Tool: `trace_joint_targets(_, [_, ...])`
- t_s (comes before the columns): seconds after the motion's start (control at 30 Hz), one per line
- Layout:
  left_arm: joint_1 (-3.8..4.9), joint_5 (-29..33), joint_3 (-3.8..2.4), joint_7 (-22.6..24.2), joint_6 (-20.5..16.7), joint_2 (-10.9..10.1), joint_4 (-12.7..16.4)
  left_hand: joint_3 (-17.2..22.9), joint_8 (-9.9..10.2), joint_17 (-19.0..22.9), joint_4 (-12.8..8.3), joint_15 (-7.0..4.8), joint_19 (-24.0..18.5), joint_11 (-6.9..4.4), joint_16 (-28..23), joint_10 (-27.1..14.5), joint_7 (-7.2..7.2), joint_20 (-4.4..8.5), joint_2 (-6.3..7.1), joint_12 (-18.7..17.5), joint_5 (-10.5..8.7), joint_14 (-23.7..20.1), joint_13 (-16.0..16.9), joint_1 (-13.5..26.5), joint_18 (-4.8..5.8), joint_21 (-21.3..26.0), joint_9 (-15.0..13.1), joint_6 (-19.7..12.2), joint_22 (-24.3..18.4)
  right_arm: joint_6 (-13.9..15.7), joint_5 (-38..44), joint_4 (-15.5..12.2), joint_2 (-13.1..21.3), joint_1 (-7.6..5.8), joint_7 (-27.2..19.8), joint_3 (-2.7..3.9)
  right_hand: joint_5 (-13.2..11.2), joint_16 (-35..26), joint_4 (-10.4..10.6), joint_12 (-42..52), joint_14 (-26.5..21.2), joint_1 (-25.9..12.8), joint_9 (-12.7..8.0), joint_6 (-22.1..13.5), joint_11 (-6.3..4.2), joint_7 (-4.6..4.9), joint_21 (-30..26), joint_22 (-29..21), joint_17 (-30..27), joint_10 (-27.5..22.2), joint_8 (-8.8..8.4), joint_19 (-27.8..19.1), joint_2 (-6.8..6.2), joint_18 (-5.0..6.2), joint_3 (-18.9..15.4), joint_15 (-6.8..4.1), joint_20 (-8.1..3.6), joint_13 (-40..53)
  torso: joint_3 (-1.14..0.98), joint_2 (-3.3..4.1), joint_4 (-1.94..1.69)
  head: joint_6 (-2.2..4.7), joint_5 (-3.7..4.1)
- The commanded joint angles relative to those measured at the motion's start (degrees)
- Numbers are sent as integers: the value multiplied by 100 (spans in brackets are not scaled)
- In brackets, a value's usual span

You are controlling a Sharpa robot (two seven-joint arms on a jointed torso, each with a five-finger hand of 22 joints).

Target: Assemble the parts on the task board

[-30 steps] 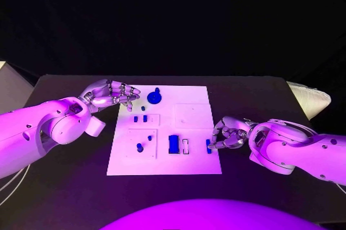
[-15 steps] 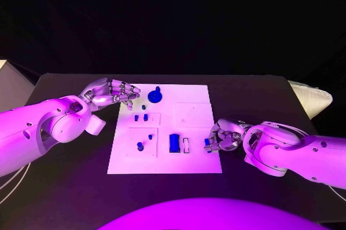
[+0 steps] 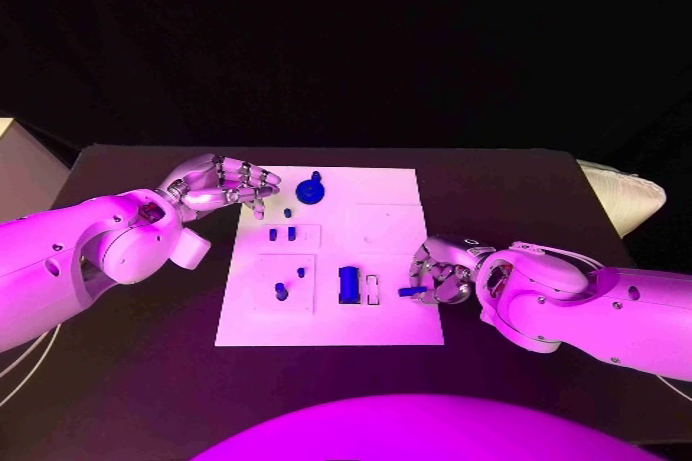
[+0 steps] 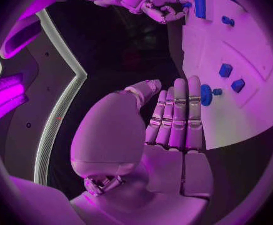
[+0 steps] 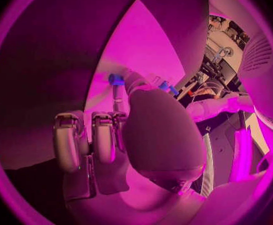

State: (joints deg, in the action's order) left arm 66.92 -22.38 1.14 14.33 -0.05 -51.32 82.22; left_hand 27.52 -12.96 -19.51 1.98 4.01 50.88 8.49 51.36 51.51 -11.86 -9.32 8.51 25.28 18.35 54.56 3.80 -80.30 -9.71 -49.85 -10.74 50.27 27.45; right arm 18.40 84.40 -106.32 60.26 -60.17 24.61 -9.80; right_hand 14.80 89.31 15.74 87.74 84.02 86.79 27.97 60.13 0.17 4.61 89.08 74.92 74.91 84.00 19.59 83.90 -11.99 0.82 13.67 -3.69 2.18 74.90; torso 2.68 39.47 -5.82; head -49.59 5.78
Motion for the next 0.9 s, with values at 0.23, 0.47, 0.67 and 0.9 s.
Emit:
trace_joint_targets(0.23, [1,42,-4,10,43,-2,19,5,-37,-5,41,28,-30,7,-25,-34,-15,-1,-30,-20,10,-25,9,8,-85,-9,10,2,-7,-107,523,52,-48,75,262,-50,448,-2,-161,-48,563,-341,-294,62,-17,-17,20,1465,1367,421,14,589,-154,-64,827,-15,-3,1314,4,-3,4,2,3])
trace_joint_targets(0.47, [1,42,-4,-1,38,-4,16,7,-40,-7,40,28,-29,7,-25,-35,-15,-1,-32,-20,10,-27,9,4,-85,-9,12,3,-7,109,162,-66,-12,71,95,-48,909,18,-6,-71,573,-974,-238,-28,-37,-50,55,1486,1408,415,68,599,-14,-73,1203,-35,-16,1298,5,-5,2,5,-11])
trace_joint_targets(0.67, [1,42,-4,-9,36,1,15,7,-40,-7,40,28,-29,7,-25,-35,-15,-1,-32,-20,10,-27,9,4,-85,-9,12,3,-7,259,-113,-184,28,5,-43,-44,964,39,-1,-48,584,-1149,-226,-30,-49,-55,92,1508,1451,432,105,610,73,-82,1339,-39,-22,1314,10,-6,2,6,-5])
trace_joint_targets(0.9, [1,42,-4,-17,29,4,14,7,-40,-7,40,28,-29,7,-25,-35,-15,-1,-32,-20,10,-27,9,4,-85,-9,12,3,-7,494,-418,-301,20,-96,-109,-41,1016,54,11,-22,591,-1357,-221,-39,-52,-57,92,1508,1479,450,137,610,126,-82,1446,-43,-28,1333,10,-7,-1,6,-7])
